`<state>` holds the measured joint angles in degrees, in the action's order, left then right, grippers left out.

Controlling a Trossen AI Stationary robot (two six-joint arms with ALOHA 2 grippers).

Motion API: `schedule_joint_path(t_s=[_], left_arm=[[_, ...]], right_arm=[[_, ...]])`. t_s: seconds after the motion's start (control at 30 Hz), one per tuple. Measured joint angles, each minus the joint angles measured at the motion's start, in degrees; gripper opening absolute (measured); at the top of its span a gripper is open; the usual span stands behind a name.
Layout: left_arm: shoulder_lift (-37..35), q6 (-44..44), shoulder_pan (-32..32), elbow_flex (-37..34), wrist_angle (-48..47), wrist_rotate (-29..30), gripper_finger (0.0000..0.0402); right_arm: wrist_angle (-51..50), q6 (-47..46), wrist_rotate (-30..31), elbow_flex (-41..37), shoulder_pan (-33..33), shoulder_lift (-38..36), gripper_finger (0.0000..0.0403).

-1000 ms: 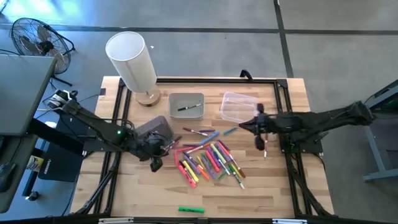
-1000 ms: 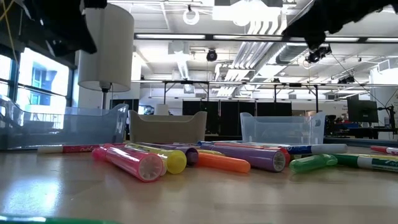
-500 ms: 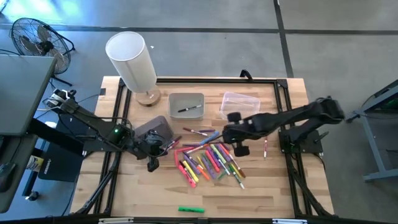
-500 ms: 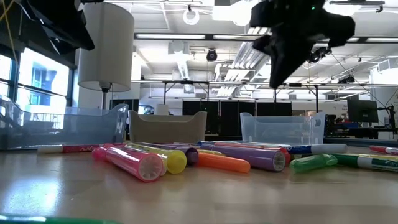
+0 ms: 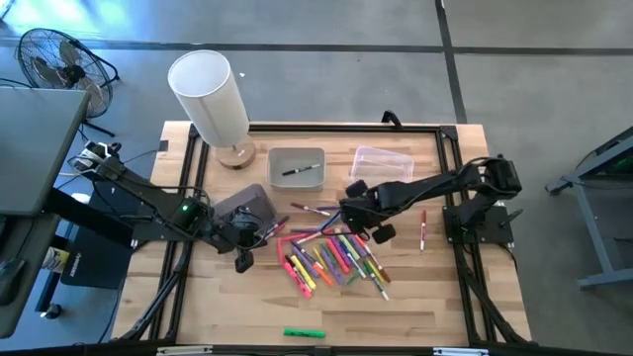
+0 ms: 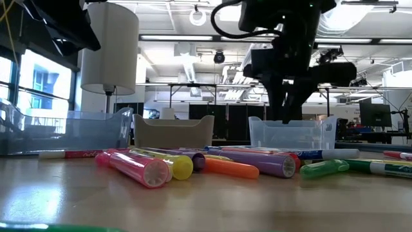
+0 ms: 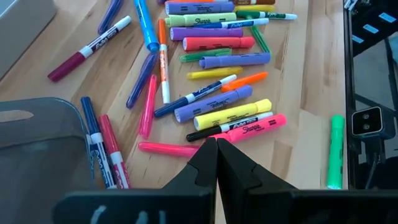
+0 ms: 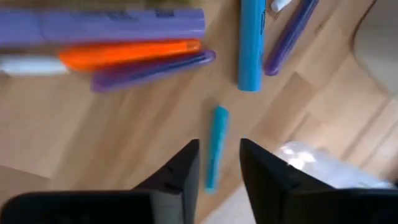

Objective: Pick & Place Markers
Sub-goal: Put the blue pen into the transparent bin

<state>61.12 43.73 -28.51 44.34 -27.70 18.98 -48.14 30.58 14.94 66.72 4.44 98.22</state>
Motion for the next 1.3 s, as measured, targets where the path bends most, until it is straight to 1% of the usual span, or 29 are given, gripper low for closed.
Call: schedule_joint_path(t_s=[0.07,0.13,0.2,0.3,0.5,0.73,0.93,1.1,1.2,1.3], left_arm=[[0.0,0.0,0.0,0.0,0.75,0.05,0.0],[0.0,0.05,0.0,0.0,1.19,0.11,0.0],[0.0,0.55,0.0,0.0,1.18,0.71,0.0],[0.02,1.59,0.0,0.0,1.16,1.57,0.0],[0.02,2.56,0.0,0.0,1.19,2.52,0.0],[0.02,3.05,0.0,0.0,1.1,3.15,0.0],[0.04,3.05,0.0,0.0,1.03,4.39,0.0],[0.04,3.05,0.0,0.0,0.99,4.44,0.0],[0.04,3.05,0.0,0.0,0.98,4.47,0.0],[0.04,3.05,0.0,0.02,0.98,4.61,0.0]], right_arm=[[1.1,3.45,0.6,-0.02,-0.43,0.94,0.0124],[1.62,4.89,-0.83,-0.02,-1.34,2.14,0.0129],[1.82,5.67,-1.88,-0.02,-2.37,3.48,0.0127],[1.85,6.35,-1.2,-0.04,-3.76,5.11,0.0119],[1.73,8.45,-1.78,-0.08,-5.99,6.63,0.0113],[2.5,12.01,-1.39,-0.09,-6.56,7.03,0.0114],[1.99,14.53,-0.11,-0.13,-6.71,10.2,0.0114],[2.1,14.58,-1.08,0.15,-6.68,11.79,0.0112],[2.17,14.54,-2.48,0.15,-6.68,11.82,0.0095],[1.96,13.94,-4.3,0.13,-6.73,11.84,0.0056]])
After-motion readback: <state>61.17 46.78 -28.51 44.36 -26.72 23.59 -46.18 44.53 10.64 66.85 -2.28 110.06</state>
